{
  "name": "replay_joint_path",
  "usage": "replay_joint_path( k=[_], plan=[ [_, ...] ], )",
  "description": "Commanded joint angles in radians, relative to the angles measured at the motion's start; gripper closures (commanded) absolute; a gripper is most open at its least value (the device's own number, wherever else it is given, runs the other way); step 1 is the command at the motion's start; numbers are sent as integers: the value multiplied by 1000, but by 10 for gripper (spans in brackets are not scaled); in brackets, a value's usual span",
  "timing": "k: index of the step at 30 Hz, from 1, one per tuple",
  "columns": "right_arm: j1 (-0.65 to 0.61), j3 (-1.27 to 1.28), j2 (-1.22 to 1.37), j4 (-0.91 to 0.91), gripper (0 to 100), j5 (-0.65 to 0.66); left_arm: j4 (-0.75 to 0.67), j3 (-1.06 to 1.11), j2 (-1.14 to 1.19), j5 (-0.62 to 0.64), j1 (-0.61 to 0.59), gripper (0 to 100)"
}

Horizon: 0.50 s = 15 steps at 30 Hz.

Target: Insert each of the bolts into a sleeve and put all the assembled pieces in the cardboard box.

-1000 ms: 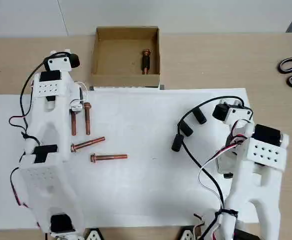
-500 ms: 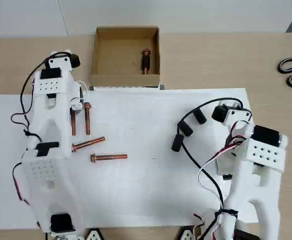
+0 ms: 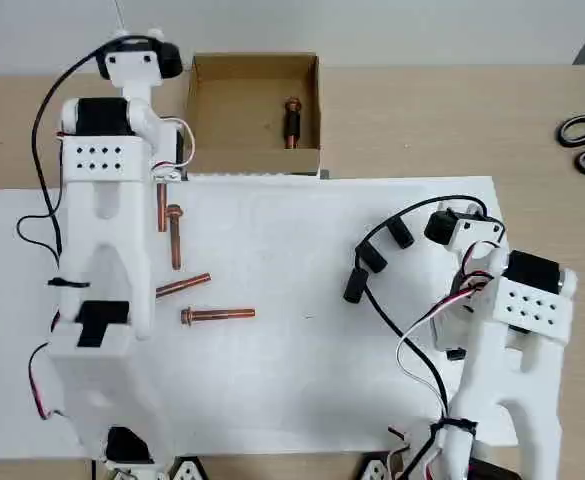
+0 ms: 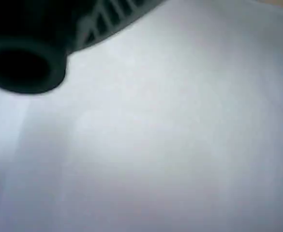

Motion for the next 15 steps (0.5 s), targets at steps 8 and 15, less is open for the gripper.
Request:
replay_joint_path(
  k=[8,15],
  plan=[
    [-81,-262,-31,186,995,3,21,-1,-299,-8,78,994],
    [-137,-350,-205,188,996,3,21,156,-537,-123,130,994]
  ],
)
